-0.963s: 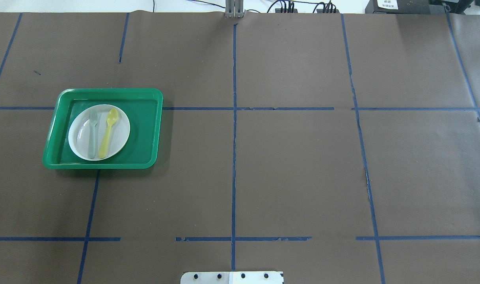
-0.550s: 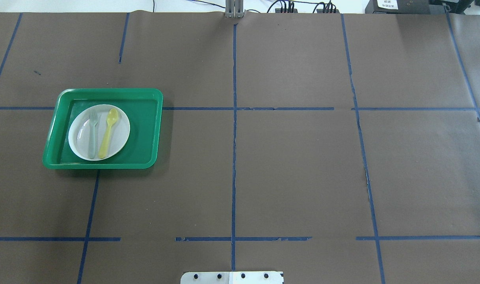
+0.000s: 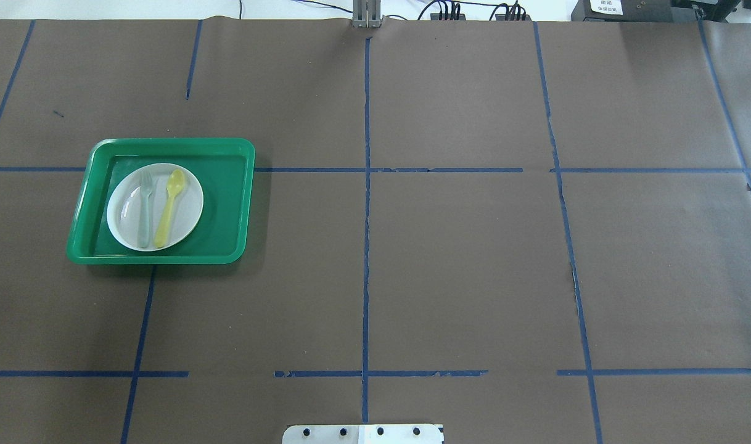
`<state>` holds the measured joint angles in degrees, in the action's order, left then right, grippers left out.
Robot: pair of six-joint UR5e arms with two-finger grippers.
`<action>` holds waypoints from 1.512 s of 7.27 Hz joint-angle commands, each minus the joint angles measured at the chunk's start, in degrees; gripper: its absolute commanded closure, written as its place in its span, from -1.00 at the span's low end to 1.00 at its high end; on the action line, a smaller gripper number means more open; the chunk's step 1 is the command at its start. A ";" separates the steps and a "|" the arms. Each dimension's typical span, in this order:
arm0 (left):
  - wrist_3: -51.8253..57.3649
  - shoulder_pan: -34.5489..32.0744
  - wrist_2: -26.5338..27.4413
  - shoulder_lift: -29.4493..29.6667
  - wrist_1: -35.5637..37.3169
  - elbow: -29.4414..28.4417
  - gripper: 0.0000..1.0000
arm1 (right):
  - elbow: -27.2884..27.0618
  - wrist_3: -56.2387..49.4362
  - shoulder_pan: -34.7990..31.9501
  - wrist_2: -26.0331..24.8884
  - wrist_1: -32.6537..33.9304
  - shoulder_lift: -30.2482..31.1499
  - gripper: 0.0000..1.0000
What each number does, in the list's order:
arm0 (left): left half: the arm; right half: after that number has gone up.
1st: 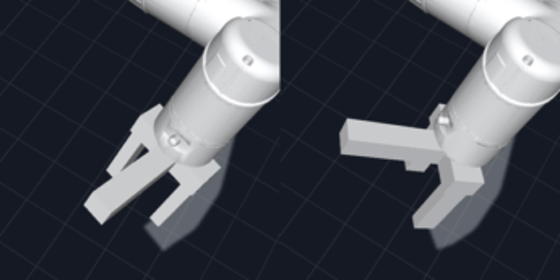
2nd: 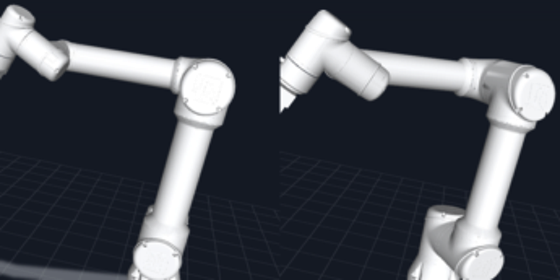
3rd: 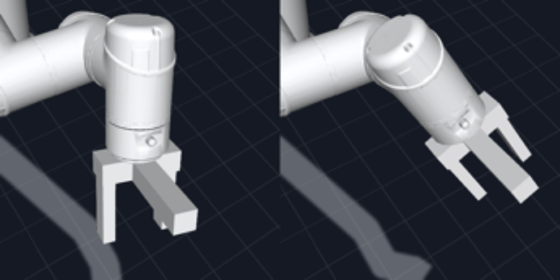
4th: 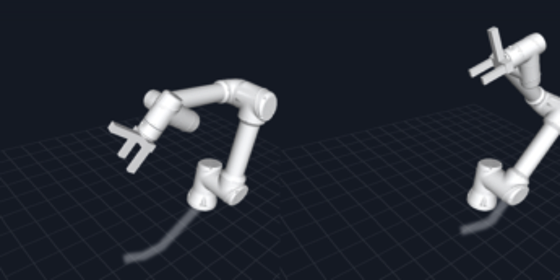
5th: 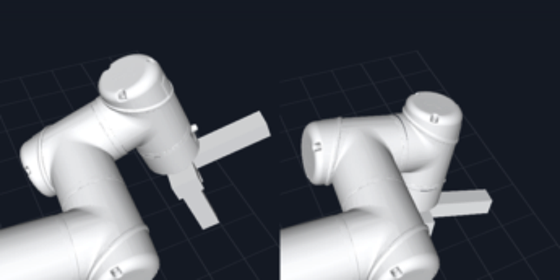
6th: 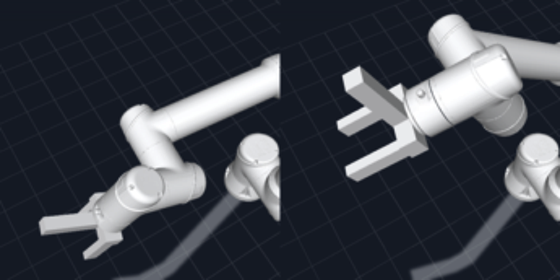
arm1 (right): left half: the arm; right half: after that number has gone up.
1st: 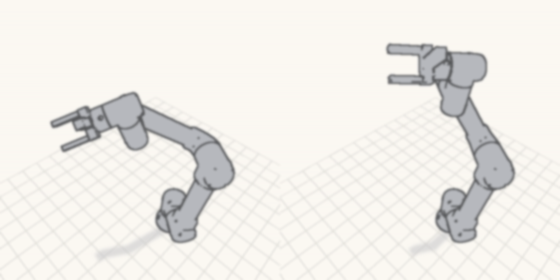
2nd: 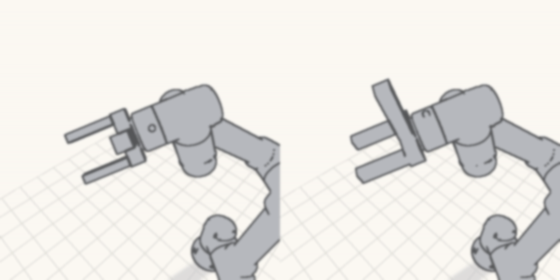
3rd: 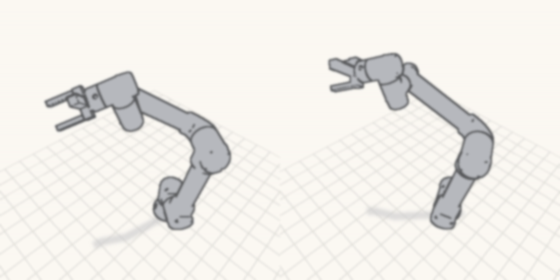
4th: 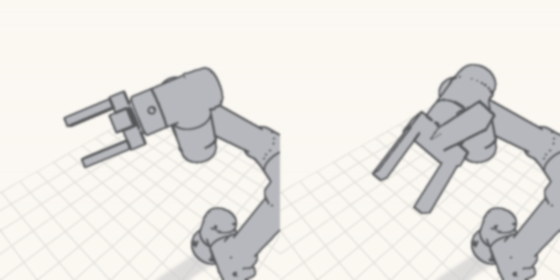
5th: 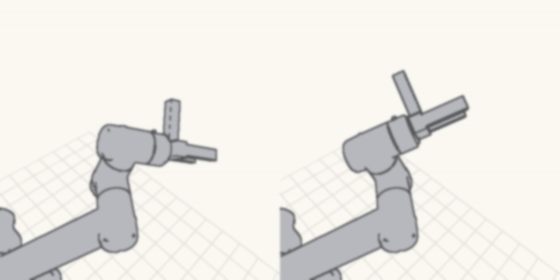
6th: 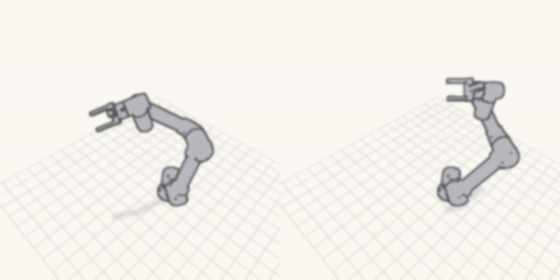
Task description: Place spoon
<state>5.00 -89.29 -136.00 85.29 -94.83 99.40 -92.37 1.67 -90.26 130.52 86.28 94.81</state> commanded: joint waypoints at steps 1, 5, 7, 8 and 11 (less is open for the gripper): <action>-9.42 6.36 0.55 2.84 -1.50 1.85 -1.00 | 0.00 0.00 0.00 0.00 0.03 0.03 -1.00; -37.17 23.85 8.14 7.42 -14.02 5.28 -1.00 | 0.00 0.00 0.00 0.00 -0.05 0.03 -1.00; -46.53 33.26 11.25 8.05 -20.98 3.62 -1.00 | 0.00 0.00 0.00 -0.09 -0.06 -0.06 -1.00; -50.22 35.66 14.24 10.57 -23.36 1.78 -1.00 | 0.09 0.00 0.00 0.00 0.03 0.03 -1.00; -53.25 40.86 17.78 16.57 -23.65 -3.67 -0.86 | 0.00 0.00 0.00 0.00 0.03 0.03 -1.00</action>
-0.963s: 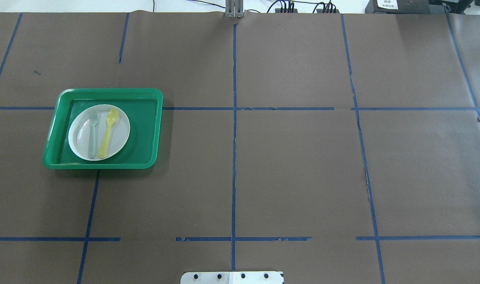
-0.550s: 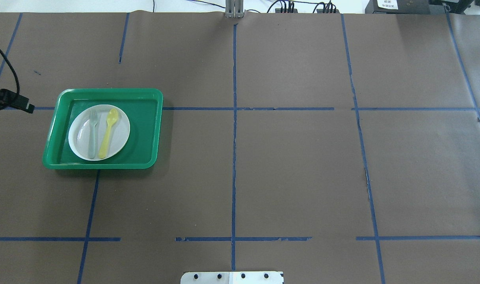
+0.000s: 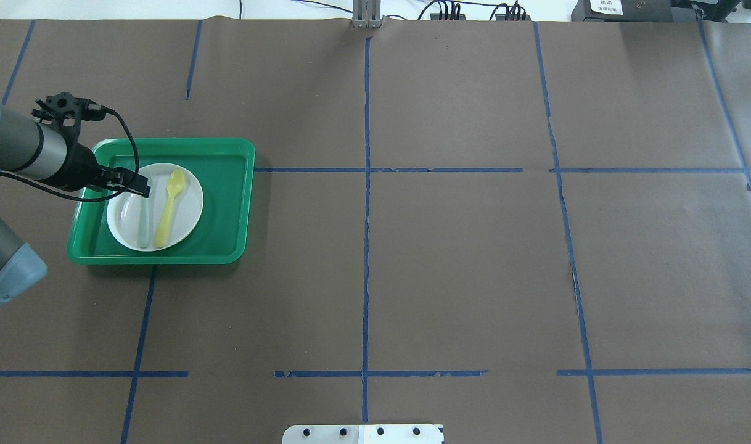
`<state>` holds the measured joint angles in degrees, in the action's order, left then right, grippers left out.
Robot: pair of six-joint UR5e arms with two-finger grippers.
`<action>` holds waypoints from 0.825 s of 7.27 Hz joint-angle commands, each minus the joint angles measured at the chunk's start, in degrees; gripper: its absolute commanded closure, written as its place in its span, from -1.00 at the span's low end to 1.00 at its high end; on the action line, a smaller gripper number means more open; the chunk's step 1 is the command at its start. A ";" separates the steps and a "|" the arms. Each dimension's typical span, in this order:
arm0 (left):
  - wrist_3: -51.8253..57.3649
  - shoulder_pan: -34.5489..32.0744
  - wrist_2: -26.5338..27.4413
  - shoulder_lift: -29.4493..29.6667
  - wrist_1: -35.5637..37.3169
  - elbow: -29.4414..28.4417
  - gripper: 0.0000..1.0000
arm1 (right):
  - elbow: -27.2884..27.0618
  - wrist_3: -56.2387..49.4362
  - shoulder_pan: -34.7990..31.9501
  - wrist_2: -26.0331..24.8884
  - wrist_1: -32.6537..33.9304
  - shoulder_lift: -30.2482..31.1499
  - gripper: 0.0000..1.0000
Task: Place spoon
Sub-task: 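Move the left gripper over the yellow spoon on the white plate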
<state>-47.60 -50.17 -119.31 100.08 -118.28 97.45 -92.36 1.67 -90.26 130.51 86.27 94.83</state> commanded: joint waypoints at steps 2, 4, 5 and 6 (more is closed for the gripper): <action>-0.57 4.02 2.14 3.97 -0.20 -4.26 -0.48 | -0.01 0.00 0.00 0.00 0.04 0.01 -1.00; -0.48 4.38 2.15 5.13 -0.20 -6.12 -0.18 | -0.01 0.00 0.00 0.00 0.04 0.01 -1.00; -0.48 4.38 2.15 5.13 -0.11 -6.13 -0.08 | -0.01 0.00 0.00 0.00 -0.05 0.01 -1.00; -0.30 4.38 2.15 5.13 -0.11 -6.21 0.03 | -0.01 0.00 0.00 0.00 -0.05 0.01 -1.00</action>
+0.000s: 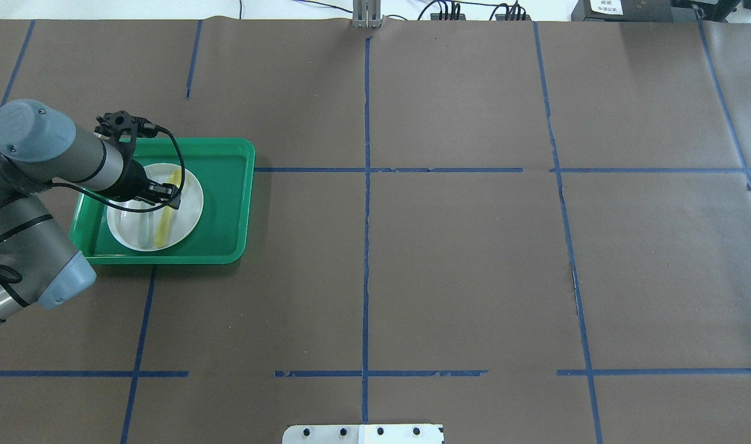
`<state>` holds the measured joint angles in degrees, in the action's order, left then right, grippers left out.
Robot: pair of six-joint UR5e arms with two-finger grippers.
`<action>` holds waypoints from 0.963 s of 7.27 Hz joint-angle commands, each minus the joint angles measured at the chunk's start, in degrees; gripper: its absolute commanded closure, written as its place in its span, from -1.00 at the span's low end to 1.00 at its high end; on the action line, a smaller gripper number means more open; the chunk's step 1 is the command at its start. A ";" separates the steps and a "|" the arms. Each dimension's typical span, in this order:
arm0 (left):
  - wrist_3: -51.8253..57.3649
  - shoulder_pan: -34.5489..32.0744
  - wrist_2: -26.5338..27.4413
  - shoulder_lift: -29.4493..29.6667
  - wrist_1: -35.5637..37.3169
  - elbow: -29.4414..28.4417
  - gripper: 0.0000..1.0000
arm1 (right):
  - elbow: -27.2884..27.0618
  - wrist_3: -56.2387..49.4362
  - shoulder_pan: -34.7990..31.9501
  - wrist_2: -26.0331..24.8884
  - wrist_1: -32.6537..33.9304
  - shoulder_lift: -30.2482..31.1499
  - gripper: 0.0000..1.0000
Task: Place spoon
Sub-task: 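Lower the left gripper and close it on the yellow spoon handle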
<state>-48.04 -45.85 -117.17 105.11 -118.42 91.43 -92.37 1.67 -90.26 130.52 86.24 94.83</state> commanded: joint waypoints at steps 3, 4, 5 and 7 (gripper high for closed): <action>0.14 0.15 0.01 0.10 0.03 -0.99 0.09 | 0.00 0.00 0.00 0.00 -0.02 0.00 -1.00; 0.06 0.23 0.01 0.18 0.03 -1.43 0.09 | 0.00 0.00 0.00 0.00 0.06 0.00 -1.00; -0.29 0.23 0.01 0.18 0.03 -1.35 0.09 | 0.00 0.00 0.00 0.00 0.06 0.00 -1.00; -0.47 0.85 0.01 0.27 0.12 -1.35 0.09 | 0.00 0.00 0.00 0.00 0.06 0.00 -1.00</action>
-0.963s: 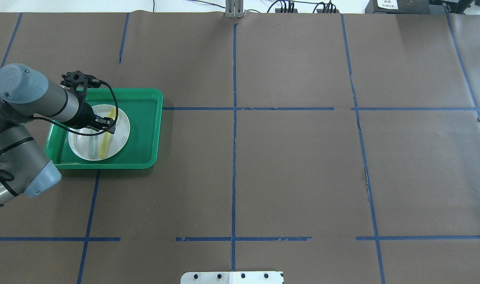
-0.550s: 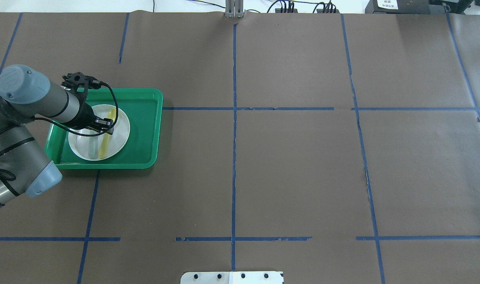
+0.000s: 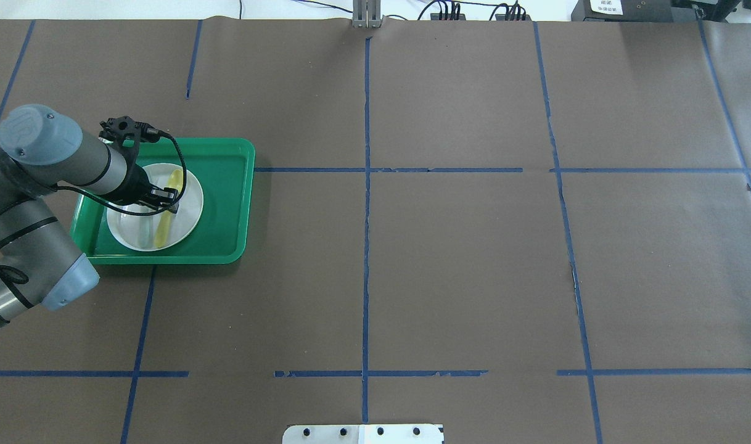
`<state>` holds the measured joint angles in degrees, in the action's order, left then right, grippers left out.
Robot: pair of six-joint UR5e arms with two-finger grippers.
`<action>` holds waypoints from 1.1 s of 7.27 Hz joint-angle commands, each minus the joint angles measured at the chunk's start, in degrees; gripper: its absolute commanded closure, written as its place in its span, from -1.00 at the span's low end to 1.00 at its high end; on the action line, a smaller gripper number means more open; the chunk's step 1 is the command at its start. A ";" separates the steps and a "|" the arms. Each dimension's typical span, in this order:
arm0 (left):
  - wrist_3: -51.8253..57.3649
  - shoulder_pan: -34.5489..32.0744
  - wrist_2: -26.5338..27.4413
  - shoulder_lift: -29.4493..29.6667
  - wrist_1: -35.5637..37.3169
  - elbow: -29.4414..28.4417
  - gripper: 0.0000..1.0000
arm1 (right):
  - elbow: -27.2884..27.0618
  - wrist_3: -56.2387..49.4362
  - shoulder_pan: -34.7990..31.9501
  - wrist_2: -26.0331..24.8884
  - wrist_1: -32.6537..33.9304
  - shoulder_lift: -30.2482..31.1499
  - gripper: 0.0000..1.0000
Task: Place spoon
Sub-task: 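Lower the left gripper and close it on the yellow spoon handle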
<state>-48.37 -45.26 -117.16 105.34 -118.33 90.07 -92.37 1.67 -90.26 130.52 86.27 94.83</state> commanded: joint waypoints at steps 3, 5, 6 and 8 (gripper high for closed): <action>-0.23 0.35 0.00 0.04 0.12 0.01 0.74 | 0.00 0.00 0.00 0.00 0.04 0.00 -1.00; -0.32 0.17 -0.17 -0.14 0.30 0.36 1.00 | 0.00 0.00 0.00 0.00 0.04 0.00 -1.00; -0.32 -0.18 -0.44 -0.57 0.30 1.32 1.00 | 0.00 0.00 0.00 0.00 0.04 0.00 -1.00; -4.59 -2.19 -0.61 -0.41 2.47 3.44 1.00 | 0.00 0.00 0.00 0.00 -0.05 0.00 -1.00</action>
<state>-49.81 -46.14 -117.67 104.74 -117.42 92.45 -92.37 1.67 -90.26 130.52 86.25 94.83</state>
